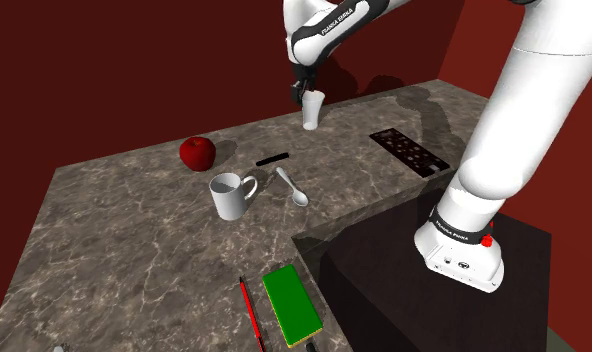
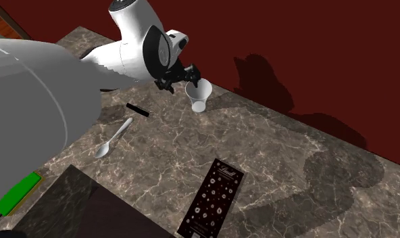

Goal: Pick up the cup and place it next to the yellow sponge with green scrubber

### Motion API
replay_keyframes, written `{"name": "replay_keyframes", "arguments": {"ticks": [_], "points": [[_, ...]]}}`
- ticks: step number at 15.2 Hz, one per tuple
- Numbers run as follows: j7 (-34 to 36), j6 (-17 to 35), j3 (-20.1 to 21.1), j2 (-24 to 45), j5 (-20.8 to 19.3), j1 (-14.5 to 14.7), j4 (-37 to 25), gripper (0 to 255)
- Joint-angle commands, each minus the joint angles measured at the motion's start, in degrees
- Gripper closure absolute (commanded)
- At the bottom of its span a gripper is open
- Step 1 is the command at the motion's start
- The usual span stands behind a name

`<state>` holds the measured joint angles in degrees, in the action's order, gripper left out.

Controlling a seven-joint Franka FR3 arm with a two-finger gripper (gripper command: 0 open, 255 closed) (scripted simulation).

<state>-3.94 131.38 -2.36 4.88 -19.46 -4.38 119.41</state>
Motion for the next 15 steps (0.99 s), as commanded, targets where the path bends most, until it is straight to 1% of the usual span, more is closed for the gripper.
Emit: {"name": "replay_keyframes", "arguments": {"ticks": [1, 6, 14, 15], "points": [[0.09, 1.21, -0.21, 1.32, -0.37, -0.19, -0.25, 0], [0.48, 4.2, -0.64, 3.62, -1.01, -0.61, 0.36, 0], [0.48, 4.19, -0.64, 3.61, -1.0, -0.61, 0.36, 0], [0.48, 4.19, -0.64, 3.61, -1.0, -0.61, 0.36, 255]]}}
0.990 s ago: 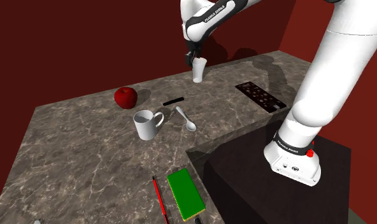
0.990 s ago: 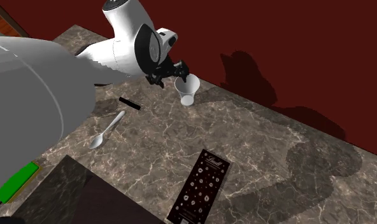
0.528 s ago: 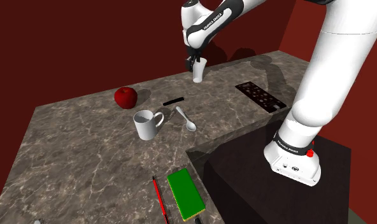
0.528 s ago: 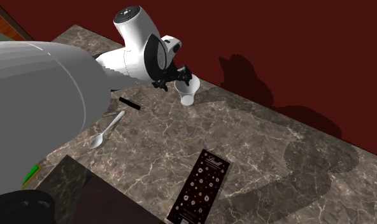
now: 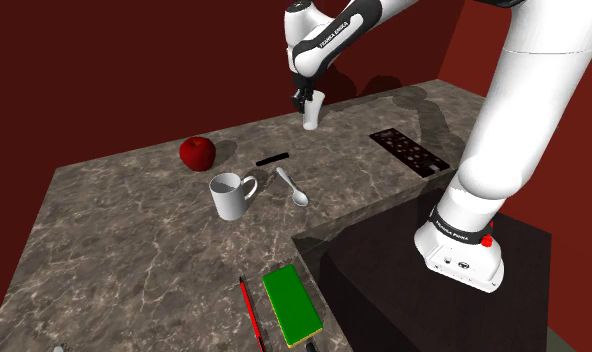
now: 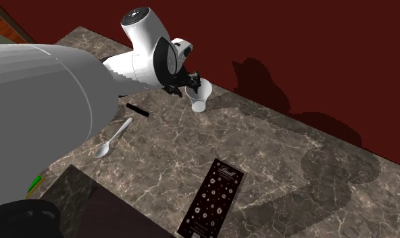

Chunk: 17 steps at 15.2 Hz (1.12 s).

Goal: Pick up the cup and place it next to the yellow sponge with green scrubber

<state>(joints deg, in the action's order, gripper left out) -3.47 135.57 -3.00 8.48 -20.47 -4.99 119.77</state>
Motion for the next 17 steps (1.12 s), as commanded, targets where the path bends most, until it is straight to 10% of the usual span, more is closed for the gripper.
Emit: {"name": "replay_keyframes", "arguments": {"ticks": [1, 17], "points": [[0.0, 0.0, 0.0, 0.0, 0.0, 0.0, 0.0, 255], [-2.04, -5.38, 0.32, -2.97, 1.45, 0.08, -2.6, 255]]}}
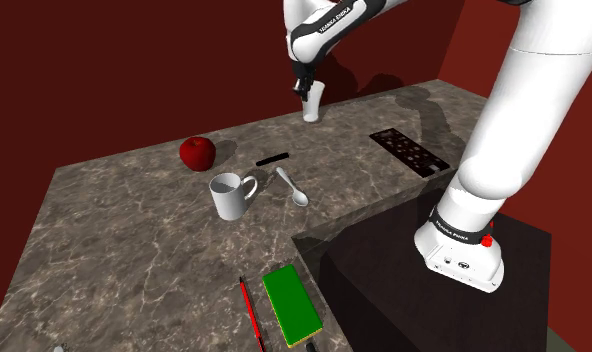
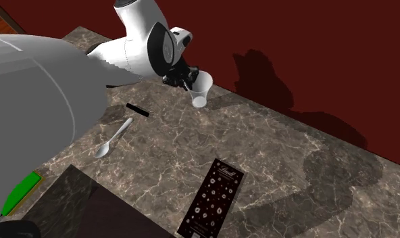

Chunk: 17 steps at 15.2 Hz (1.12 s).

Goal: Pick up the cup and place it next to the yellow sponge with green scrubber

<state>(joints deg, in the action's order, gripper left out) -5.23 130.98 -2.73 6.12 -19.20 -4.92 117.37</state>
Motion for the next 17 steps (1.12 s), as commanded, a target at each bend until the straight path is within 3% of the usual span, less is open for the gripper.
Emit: {"name": "replay_keyframes", "arguments": {"ticks": [1, 17], "points": [[-0.52, -1.48, 0.07, -0.93, 0.35, 0.03, -0.59, 255], [-3.99, -12.67, 0.46, -4.61, 2.42, 0.32, -8.45, 255]]}}
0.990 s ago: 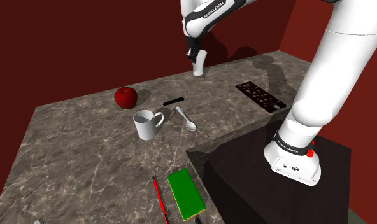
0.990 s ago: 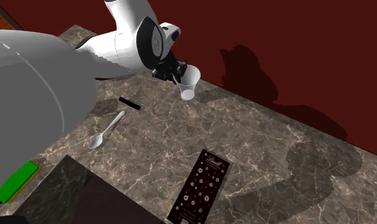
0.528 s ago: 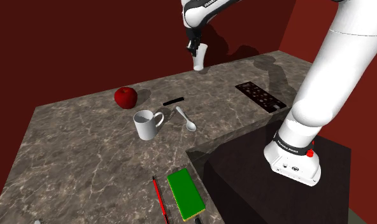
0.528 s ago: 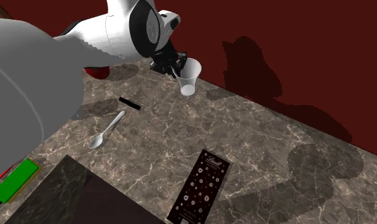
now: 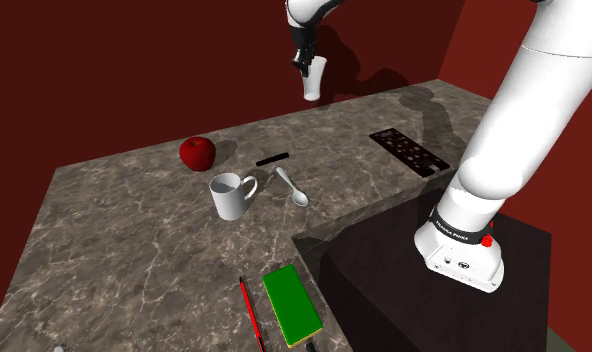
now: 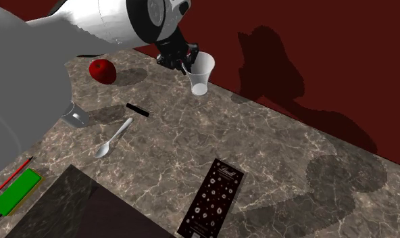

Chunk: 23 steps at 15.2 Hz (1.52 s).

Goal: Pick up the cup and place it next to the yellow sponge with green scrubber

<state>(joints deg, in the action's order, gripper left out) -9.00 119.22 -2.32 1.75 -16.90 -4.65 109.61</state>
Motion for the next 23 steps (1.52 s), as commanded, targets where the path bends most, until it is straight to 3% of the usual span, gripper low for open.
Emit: {"name": "replay_keyframes", "arguments": {"ticks": [1, 14, 23], "points": [[-0.42, -1.63, 0.07, -0.37, 0.23, 0.06, -1.29, 255], [-2.87, -11.02, 0.29, -1.0, 1.28, 0.29, -10.31, 255], [7.43, -12.94, 5.86, -12.63, 0.73, 5.05, 2.22, 255]]}}
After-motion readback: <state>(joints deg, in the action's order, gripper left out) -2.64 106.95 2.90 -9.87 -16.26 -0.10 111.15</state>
